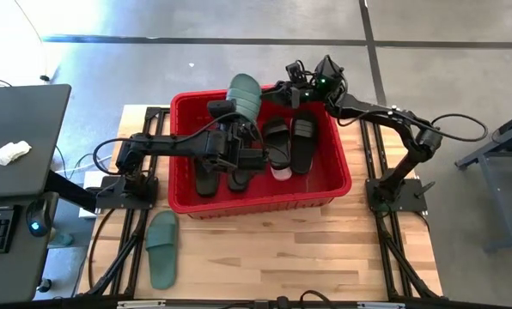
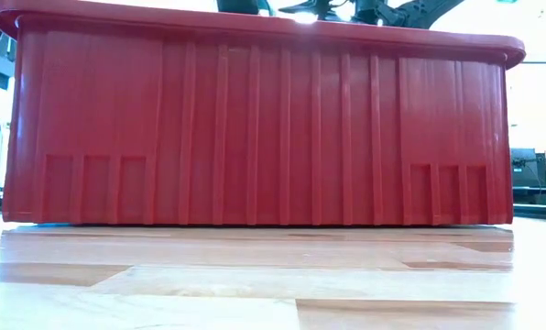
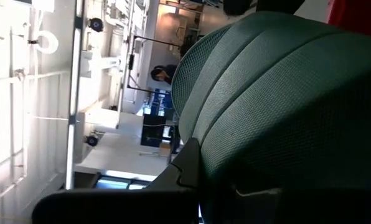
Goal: Pick and place slides into bin
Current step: Stack the green slipper on top of the black slipper in the red bin
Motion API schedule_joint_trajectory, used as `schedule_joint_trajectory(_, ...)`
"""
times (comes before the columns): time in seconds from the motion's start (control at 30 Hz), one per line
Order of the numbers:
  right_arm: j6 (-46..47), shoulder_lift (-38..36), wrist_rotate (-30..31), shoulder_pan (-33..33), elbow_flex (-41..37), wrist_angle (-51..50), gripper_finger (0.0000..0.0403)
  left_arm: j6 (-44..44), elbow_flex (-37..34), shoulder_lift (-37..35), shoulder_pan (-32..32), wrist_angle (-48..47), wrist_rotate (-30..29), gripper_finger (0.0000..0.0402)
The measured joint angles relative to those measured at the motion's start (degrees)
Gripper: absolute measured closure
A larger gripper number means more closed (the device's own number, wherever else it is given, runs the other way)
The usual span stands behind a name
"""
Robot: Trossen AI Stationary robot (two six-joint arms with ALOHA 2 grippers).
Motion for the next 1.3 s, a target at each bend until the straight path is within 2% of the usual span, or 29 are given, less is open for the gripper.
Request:
schedule_joint_trajectory(0.27, -1.19, 0.00, 2.57, 0.61, 0.00, -1.06, 0.0181, 1.79, 0.00, 0.60, -0.15, 2.72, 1.53, 0.0401)
schedule_joint_trajectory(0.4, -1.94, 0.00, 3.53, 0.72, 0.00, -1.28, 0.0197, 5.21, 0.02, 0.95, -0.40, 5.50, 1.62, 0.0401)
schedule_joint_trajectory(0.77, -4.97, 0.02, 5.29, 0.67, 0.02, -1.44, 0.0326, 7.78, 0.00, 1.25, -0.42, 7.84, 2.99, 0.0400)
schedule_joint_trajectory(0.93, -6.90, 0.02, 5.47, 0.67, 0.01, -1.48, 0.0387, 7.81, 0.00, 1.25, -0.39, 7.77, 3.61, 0.0387)
schedule_joint_trajectory(1.3, -7.55, 0.02, 6.66, -0.02, 0.00, -1.71, 0.0394, 7.58, 0.00, 1.21, -0.48, 7.80, 9.09, 0.0337)
